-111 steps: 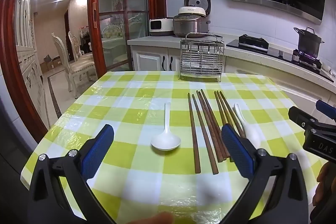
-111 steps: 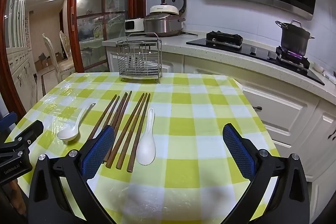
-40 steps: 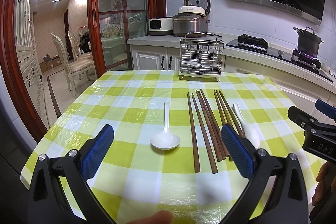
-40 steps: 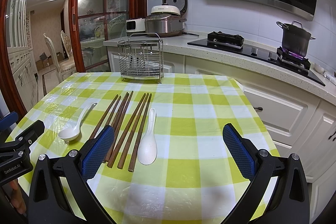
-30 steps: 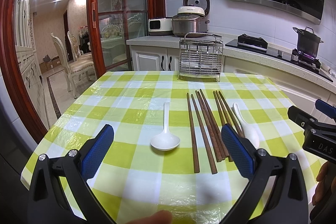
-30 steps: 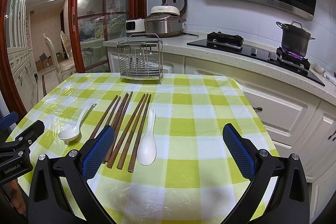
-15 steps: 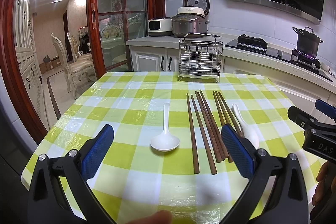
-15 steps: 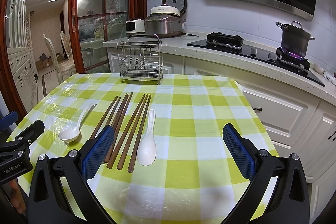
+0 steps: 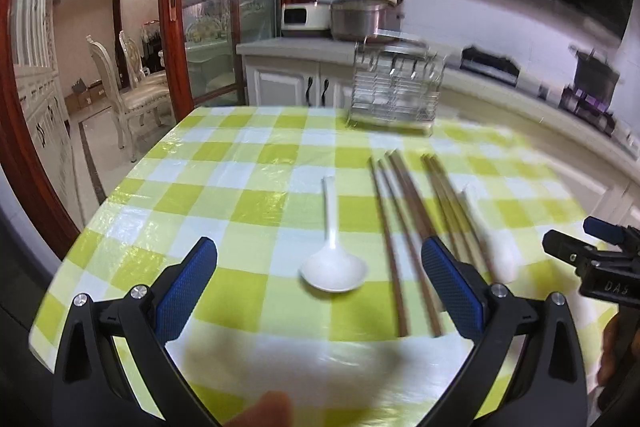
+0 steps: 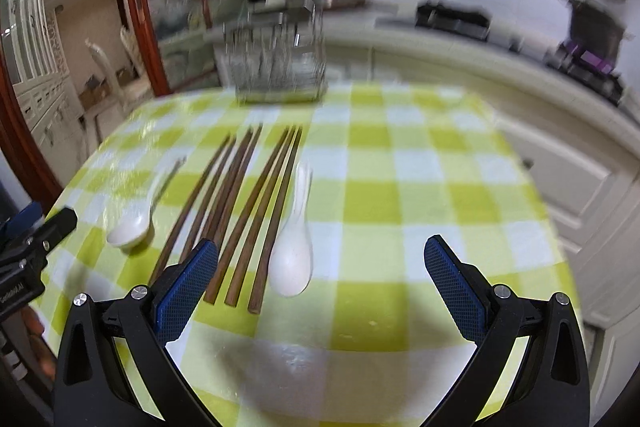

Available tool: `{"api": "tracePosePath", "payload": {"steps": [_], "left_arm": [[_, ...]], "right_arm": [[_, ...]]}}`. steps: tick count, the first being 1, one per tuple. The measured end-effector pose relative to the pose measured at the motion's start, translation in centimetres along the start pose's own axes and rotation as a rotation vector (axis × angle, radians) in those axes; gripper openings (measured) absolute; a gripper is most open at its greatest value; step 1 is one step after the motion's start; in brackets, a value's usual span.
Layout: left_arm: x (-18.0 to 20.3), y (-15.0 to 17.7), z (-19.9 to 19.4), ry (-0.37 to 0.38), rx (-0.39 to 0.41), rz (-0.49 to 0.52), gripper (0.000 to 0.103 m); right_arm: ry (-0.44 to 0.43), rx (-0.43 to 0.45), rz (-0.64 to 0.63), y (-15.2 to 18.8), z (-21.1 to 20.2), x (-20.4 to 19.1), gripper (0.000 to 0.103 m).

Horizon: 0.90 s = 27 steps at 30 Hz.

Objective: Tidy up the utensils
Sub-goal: 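Grasp a white spoon handle with the left tool while the right tool grasps the other spoon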

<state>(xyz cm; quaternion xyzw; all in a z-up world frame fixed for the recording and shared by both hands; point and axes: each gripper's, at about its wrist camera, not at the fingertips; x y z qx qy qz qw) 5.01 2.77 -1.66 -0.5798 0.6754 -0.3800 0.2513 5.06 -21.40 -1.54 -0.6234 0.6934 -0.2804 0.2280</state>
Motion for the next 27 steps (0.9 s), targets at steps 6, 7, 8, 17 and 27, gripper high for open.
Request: {"api": "tracePosePath", "payload": {"steps": [6, 7, 8, 17, 27], "left_arm": [[-1.3, -2.1, 4.4, 0.036, -0.139, 0.036, 0.099], [-1.6, -2.5, 4.9, 0.054, -0.150, 0.031, 0.099], [-1.9, -3.0, 5.9, 0.073, -0.169, 0.024, 0.099], [-3.7, -5.6, 14.2, 0.143, -0.344, -0.013, 0.068], [-3.7, -6.2, 17.1, 0.180, -0.395, 0.016, 0.063]], "right_arm": [[-0.002, -0.066, -0.013, -1.2, 3.2, -0.5, 0.097], [-0.013, -0.074, -0.006, -1.6, 3.4, -0.3, 0.097], [-0.019, -0.087, 0.001, -2.0, 4.0, -0.2, 0.097], [0.030, -0.172, -0.029, -5.4, 8.4, -1.1, 0.091], [0.067, -0.235, -0.062, -6.3, 11.7, -2.3, 0.071]]}}
Point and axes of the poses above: each gripper's, at about its wrist camera, not at the fingertips, and z roughly the way its jaws point, x to its right, y to its underside, and after that the axes turned 11 degrees about y, right-handed
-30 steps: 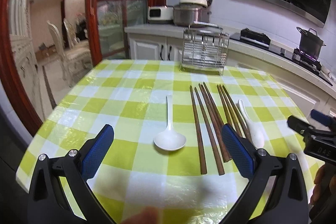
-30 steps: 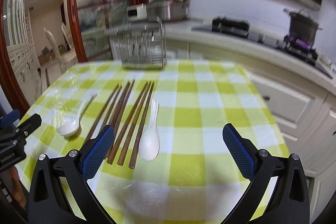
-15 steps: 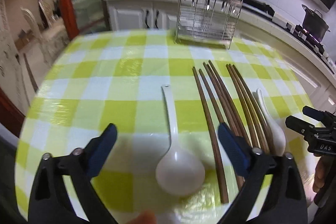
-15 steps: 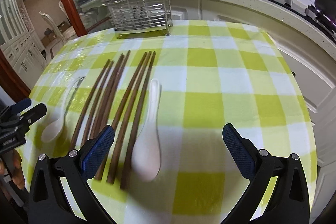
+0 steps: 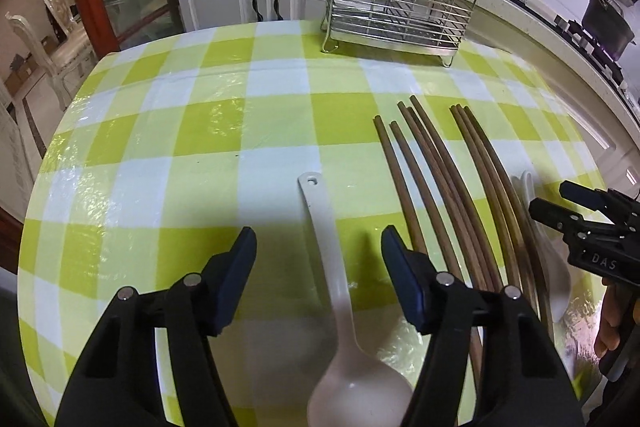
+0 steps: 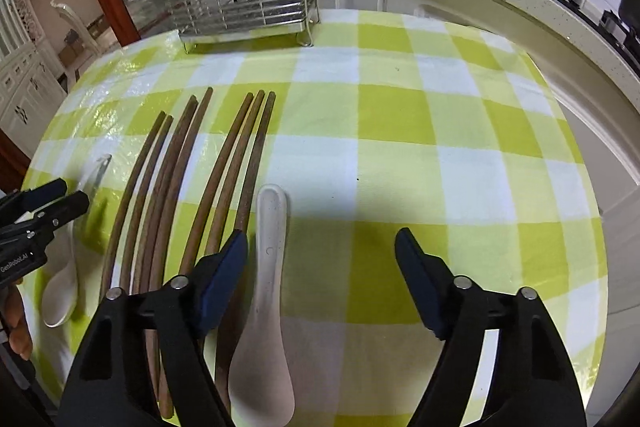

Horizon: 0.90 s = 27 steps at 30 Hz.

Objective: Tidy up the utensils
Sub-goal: 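Grasp a white spoon handle with the left tool while the right tool grasps the other spoon, then carry both spoons to the wire rack and drop them in, opening both tools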

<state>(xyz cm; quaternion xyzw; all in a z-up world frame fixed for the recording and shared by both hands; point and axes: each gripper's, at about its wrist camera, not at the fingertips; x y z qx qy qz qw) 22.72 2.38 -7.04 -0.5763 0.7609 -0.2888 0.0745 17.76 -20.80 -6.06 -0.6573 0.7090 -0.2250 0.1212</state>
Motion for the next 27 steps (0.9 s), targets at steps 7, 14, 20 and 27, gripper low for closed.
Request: {"api": "tracePosePath", "payload": {"steps": [7, 14, 20, 27], "left_arm": [[0.2, 0.1, 1.3, 0.000, -0.032, 0.019, 0.044], [0.6, -0.2, 1.7, -0.023, -0.039, 0.054, 0.016], [0.9, -0.1, 1.0, 0.005, -0.032, 0.060, 0.011], [1.7, -0.4, -2.0, -0.001, 0.031, 0.072, 0.011]], "right_arm": [[0.000, 0.008, -0.046, -0.2, 0.7, -1.0, 0.060], [-0.034, 0.045, -0.084, 0.0, 0.1, -2.0, 0.035], [-0.047, 0.053, -0.090, 0.2, -0.2, -1.9, 0.020], [-0.005, 0.159, -0.076, 0.1, -3.6, -1.1, 0.019]]}}
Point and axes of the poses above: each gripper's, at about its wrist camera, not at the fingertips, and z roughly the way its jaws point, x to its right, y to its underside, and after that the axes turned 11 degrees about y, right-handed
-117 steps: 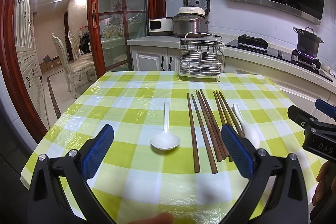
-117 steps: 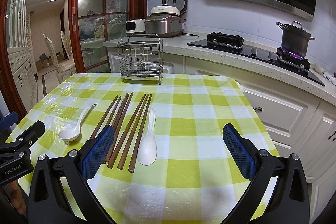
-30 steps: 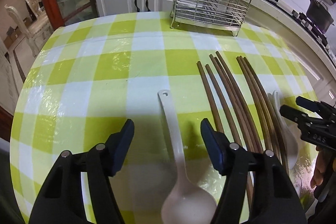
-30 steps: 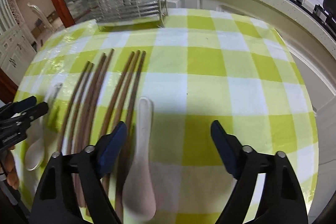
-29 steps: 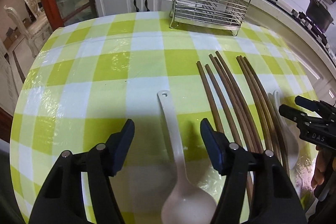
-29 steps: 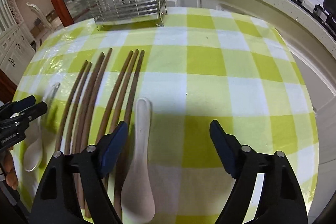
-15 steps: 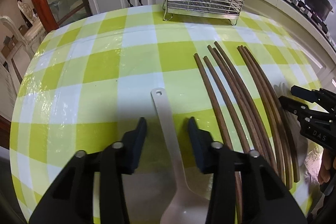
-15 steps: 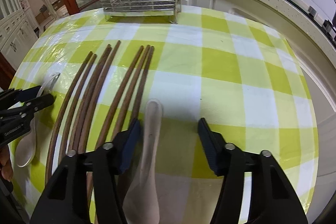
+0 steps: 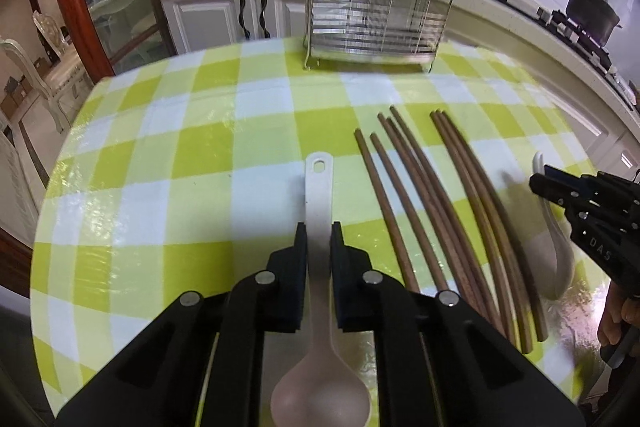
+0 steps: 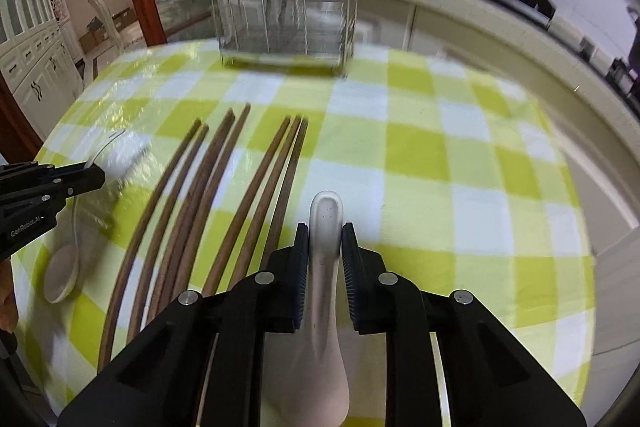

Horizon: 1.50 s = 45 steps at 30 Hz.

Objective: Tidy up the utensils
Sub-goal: 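Carry both spoons to the wire rack and drop them in, opening both tools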

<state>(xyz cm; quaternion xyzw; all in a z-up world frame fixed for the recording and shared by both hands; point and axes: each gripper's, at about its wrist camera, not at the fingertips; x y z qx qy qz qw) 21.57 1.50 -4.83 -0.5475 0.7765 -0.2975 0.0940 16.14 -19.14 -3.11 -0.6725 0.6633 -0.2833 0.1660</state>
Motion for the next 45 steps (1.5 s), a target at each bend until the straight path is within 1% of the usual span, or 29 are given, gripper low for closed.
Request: {"api": "tracePosePath", "payload": {"steps": [6, 14, 20, 25, 30, 33, 35, 38, 41, 45], "left_arm": [[1.0, -0.3, -2.2, -0.008, 0.041, 0.015, 0.011], [1.8, -0.8, -4.8, -0.018, 0.092, 0.031, 0.011], [2.6, -1.3, -6.4, -0.013, 0.137, 0.040, 0.011], [2.8, -2.5, -7.4, -0.002, 0.178, 0.043, 0.011], [2.7, -5.1, -8.7, 0.001, 0.226, 0.055, 0.011], [2.6, -7.4, -9.7, 0.004, 0.261, 0.064, 0.011], [2.7, -9.3, -10.7, 0.007, 0.296, 0.073, 0.011], [3.2, -12.3, -12.0, 0.018, 0.348, 0.086, 0.011], [3.9, -15.5, -13.2, 0.031, 0.401, 0.102, 0.011], [5.1, -19.8, -13.9, 0.023, 0.471, 0.126, 0.011]], "right_arm": [[0.021, 0.079, 0.005, -0.6, -2.8, 0.6, 0.019], [0.025, 0.137, 0.024, -1.2, -4.9, 1.4, 0.019], [-0.010, 0.172, 0.060, -1.7, -6.4, 2.5, 0.019], [-0.035, 0.178, 0.077, -2.7, -6.7, 3.3, 0.019], [-0.050, 0.192, 0.096, -4.9, -6.9, 4.4, 0.019], [-0.056, 0.212, 0.096, -7.1, -7.3, 5.0, 0.019], [-0.073, 0.233, 0.098, -9.3, -7.9, 5.3, 0.019], [-0.059, 0.288, 0.095, -12.6, -9.1, 5.7, 0.019], [-0.067, 0.328, 0.101, -16.2, -10.0, 6.0, 0.019], [-0.074, 0.379, 0.101, -20.2, -10.3, 5.8, 0.019]]}}
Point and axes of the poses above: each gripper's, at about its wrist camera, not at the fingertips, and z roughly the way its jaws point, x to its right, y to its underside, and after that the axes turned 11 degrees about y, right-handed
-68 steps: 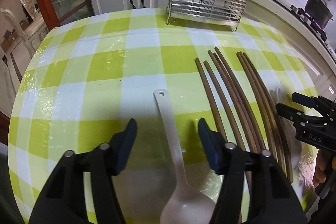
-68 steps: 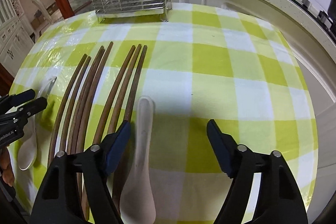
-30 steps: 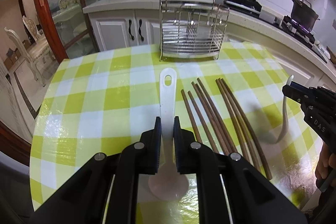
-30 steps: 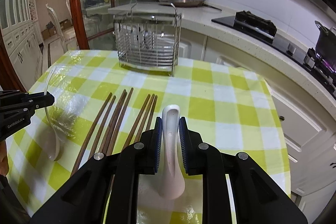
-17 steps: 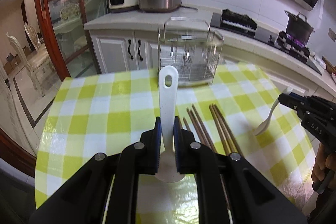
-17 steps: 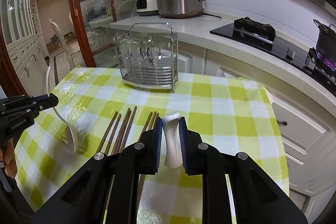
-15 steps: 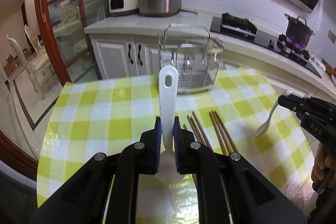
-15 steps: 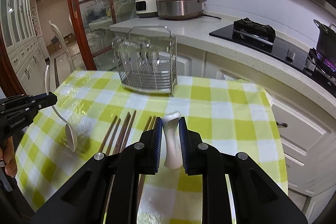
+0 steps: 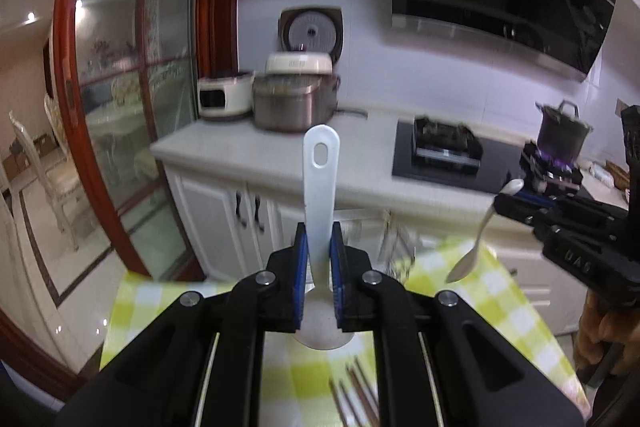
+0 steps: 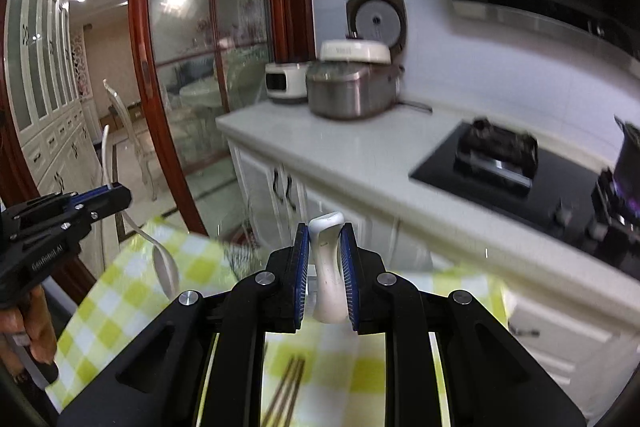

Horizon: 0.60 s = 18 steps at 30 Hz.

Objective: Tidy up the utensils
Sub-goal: 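Carry both spoons to the wire rack and drop them in, opening both tools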

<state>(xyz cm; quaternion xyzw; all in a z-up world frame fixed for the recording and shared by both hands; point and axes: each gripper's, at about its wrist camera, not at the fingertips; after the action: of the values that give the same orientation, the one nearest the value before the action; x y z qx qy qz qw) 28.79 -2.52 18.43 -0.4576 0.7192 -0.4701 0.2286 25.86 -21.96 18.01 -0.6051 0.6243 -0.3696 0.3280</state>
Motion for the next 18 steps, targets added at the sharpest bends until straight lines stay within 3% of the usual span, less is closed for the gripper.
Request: {"api": "tracePosePath", "payload": {"steps": [4, 9, 18], "left_arm": [[0.2, -2.7, 2.1, -0.013, 0.048, 0.018, 0.011], [-0.5, -4.5, 5.6, -0.010, 0.085, 0.001, 0.011], [-3.1, -0.8, 12.8, 0.016, -0.004, -0.094, 0.011]], "right_arm": [[-0.002, 0.029, 0.006, -2.6, 2.0, -0.6, 0.019], [-0.027, 0.008, 0.011, -3.6, 5.1, -1.6, 0.019], [-0.055, -0.067, -0.005, -0.5, 10.7, -3.0, 0.019]]}}
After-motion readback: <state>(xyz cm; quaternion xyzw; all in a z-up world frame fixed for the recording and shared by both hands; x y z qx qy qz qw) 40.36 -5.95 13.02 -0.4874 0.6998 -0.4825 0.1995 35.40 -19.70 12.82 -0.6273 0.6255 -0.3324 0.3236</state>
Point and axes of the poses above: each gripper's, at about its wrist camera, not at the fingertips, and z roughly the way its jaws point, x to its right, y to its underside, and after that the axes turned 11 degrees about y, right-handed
